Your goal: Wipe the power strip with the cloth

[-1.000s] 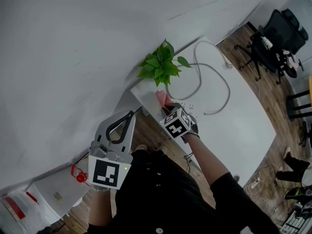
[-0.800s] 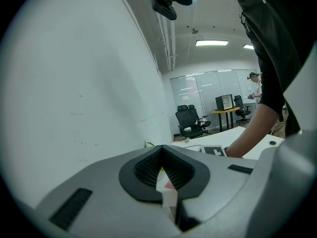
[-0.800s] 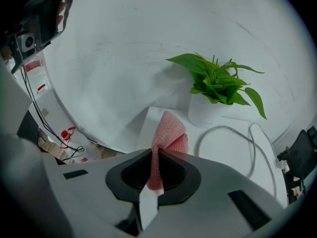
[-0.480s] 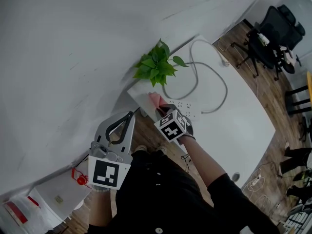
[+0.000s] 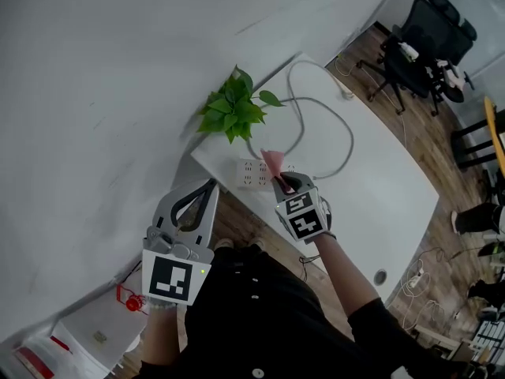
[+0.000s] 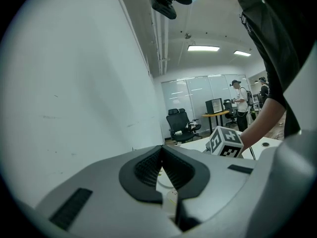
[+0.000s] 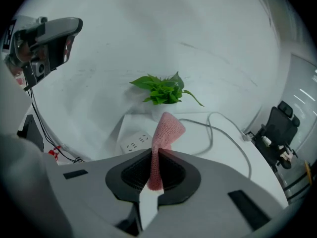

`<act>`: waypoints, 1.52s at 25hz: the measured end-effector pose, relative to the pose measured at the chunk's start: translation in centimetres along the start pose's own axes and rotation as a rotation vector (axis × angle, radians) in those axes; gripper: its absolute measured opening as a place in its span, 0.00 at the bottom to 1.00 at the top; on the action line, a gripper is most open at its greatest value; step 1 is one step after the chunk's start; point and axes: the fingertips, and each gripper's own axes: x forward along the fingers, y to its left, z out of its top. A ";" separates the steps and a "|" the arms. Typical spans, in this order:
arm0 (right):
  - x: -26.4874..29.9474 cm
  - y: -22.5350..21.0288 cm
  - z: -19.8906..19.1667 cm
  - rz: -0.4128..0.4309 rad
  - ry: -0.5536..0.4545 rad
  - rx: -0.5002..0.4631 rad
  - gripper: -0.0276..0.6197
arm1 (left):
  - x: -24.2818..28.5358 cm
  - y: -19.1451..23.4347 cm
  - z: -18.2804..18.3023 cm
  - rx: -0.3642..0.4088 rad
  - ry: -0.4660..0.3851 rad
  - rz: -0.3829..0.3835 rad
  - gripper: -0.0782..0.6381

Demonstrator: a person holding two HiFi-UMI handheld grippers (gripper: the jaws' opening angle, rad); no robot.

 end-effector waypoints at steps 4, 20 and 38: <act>-2.7 -3.1 -2.2 -0.079 0.014 0.048 0.12 | 0.8 -0.7 0.5 0.011 -0.012 -0.037 0.13; -3.4 -6.6 -10.5 -0.175 0.172 0.170 0.12 | 1.3 -1.1 0.6 0.017 -0.007 -0.062 0.13; 0.6 -1.3 -8.1 -0.052 0.170 0.118 0.12 | -0.3 0.3 -0.3 0.009 0.014 -0.009 0.13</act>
